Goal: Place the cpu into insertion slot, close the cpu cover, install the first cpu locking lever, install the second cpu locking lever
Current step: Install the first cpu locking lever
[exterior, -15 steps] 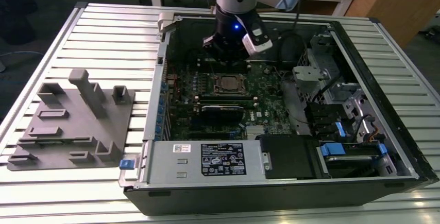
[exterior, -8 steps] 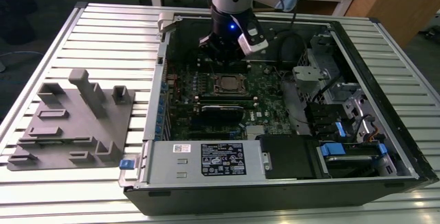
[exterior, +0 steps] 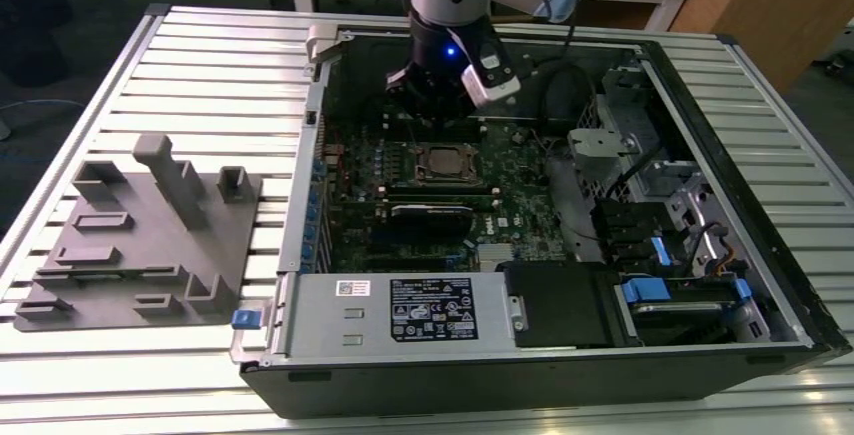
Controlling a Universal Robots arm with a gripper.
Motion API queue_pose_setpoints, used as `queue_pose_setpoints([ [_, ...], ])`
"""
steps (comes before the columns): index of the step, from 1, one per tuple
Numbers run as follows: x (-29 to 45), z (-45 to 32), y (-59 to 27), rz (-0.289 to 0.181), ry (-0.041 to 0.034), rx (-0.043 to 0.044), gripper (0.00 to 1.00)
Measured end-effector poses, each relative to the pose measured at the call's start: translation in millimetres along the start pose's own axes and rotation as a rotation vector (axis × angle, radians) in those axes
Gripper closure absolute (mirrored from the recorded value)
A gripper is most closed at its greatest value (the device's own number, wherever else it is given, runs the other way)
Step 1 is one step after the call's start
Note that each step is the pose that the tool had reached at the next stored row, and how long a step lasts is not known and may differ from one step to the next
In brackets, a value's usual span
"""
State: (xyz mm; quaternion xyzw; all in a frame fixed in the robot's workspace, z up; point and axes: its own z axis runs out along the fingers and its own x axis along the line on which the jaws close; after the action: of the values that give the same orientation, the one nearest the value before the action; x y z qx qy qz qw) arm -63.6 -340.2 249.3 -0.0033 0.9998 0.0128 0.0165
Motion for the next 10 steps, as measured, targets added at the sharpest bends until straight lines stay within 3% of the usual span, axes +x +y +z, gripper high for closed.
queue_pose_setpoints([
  [7, 0.2, -2.0, 0.2, 0.000, -0.0003, -0.0004, 0.89],
  [10, 5.9, -2.1, 0.2, 0.000, -0.0006, -0.0002, 0.89],
])
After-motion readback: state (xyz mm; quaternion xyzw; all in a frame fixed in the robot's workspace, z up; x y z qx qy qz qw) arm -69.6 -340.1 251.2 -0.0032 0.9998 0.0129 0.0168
